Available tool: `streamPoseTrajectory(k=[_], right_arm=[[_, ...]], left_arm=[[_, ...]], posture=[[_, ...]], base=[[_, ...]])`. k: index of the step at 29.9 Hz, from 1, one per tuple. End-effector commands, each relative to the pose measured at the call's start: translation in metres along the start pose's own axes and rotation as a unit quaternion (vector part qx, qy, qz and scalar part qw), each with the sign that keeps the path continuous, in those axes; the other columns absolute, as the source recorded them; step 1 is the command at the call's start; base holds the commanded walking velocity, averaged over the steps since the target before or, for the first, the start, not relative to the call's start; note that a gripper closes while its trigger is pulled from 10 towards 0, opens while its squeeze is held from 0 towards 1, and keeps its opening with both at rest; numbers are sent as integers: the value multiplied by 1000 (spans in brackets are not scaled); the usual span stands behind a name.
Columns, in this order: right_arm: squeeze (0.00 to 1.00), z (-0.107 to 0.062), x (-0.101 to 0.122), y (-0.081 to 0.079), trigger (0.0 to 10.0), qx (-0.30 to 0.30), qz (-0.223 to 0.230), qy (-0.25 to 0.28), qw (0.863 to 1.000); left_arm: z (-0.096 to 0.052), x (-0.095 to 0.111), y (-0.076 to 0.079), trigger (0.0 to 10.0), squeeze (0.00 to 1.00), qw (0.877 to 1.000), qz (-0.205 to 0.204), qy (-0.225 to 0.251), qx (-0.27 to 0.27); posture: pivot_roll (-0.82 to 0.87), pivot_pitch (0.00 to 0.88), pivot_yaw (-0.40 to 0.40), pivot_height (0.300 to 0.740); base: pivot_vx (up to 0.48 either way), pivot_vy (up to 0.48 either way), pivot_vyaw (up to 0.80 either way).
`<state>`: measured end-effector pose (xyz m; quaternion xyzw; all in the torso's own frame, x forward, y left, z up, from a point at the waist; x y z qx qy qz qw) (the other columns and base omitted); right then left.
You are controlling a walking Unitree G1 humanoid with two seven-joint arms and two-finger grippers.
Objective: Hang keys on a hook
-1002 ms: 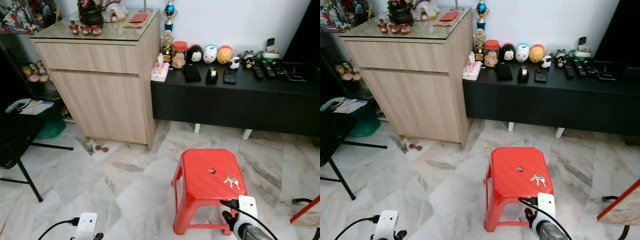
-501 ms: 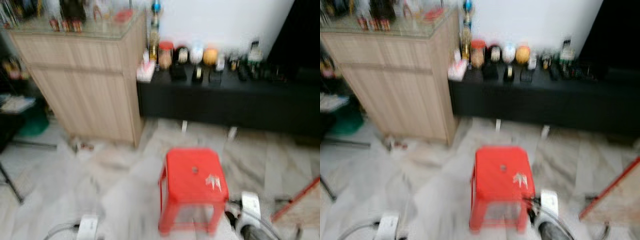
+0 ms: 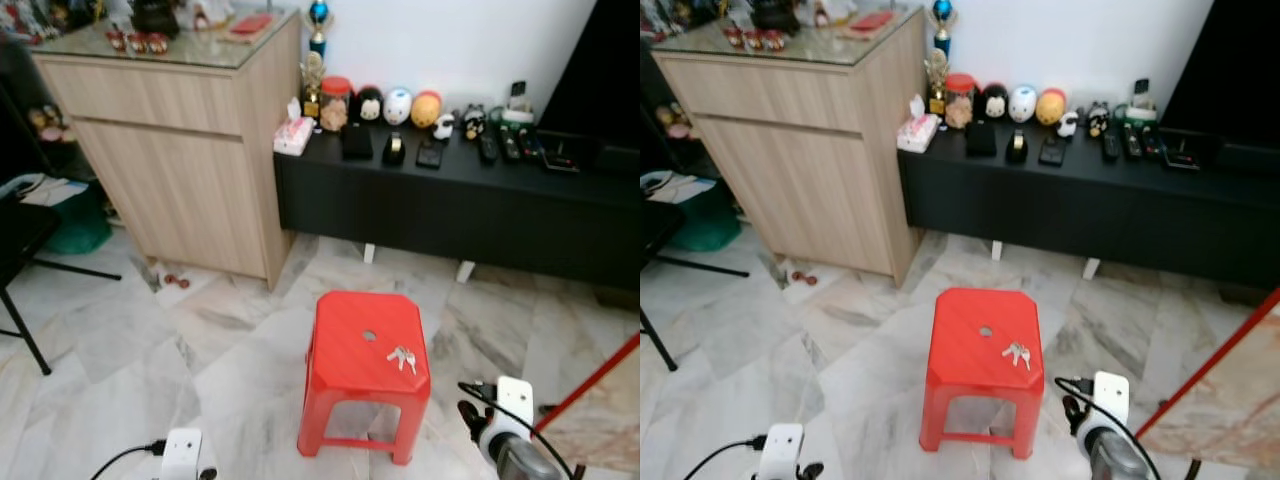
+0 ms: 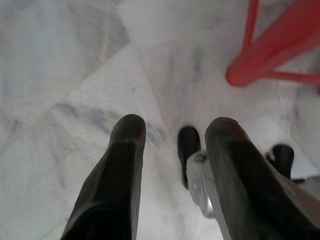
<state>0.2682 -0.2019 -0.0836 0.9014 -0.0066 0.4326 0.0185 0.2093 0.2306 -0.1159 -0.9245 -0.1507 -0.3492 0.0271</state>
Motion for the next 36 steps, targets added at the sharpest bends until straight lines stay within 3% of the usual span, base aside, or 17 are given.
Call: streamPoseTrajectory(k=[1, 7, 13, 14, 15, 16, 19, 25, 29, 36], right_arm=[[0, 1, 11, 9, 10000, -15, 3, 21, 1000], [0, 3, 39, 17, 10000, -16, 3, 78, 997], [0, 2, 58, 20, 10000, -13, -7, 123, 992], [0, -1, 73, 18, 10000, -9, -23, 163, 986], [0, -1, 73, 18, 10000, -9, -23, 163, 986], [0, -4, 85, 15, 10000, -6, -35, 195, 980], [0, -11, 97, 10, 10000, -4, -50, 230, 972], [0, -15, 96, 2, 10000, 5, -58, 238, 970], [0, -19, 97, 0, 10000, -2, -52, 240, 969], [0, -32, 99, 6, 10000, -30, -49, 257, 965]], left_arm=[[-1, 0, -4, 10000, 0, 1000, -5, 9, 10], [-6, 15, -4, 10000, 0, 996, -32, 86, 13], [-6, 17, 0, 10000, 0, 995, -20, 96, -1], [-7, 38, 2, 10000, 0, 989, -26, 142, -14], [-7, 38, 2, 10000, 0, 989, -26, 142, -14], [-14, 78, 7, 10000, 0, 971, -41, 231, -43], [-31, 112, 12, 10000, 0, 943, -47, 323, -64], [-51, 138, 14, 10000, 0, 917, -25, 392, -66], [-74, 158, 30, 10000, 0, 896, 3, 434, -94], [-88, 152, 35, 10000, 0, 894, 1, 434, -113]], posture=[[40, 0, -68, 740], [34, 0, -77, 740], [33, 0, -81, 740], [15, 0, -76, 740], [15, 0, -76, 740], [11, 0, -75, 740], [15, 0, -80, 740], [40, 0, -91, 740], [41, 0, -84, 740], [48, 0, -79, 740]], base=[[0, 0, 0], [0, 0, 0], [0, 0, 0], [0, 0, 0], [0, 0, 0], [0, 0, 0], [0, 0, 0], [0, 0, 0], [0, 0, 0], [0, 0, 0]])
Point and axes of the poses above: a point about 5 cm out from each wrist's last joint towards the gripper, its own z axis pointing out of the wrist towards the gripper, its own x axis along the axis of the wrist's last joint, y = z × x, the point moved 5 cm from there along z, pointing out of the wrist towards the gripper, and after that the axes turned 15 degrees about -z, right-handed, at the moved point
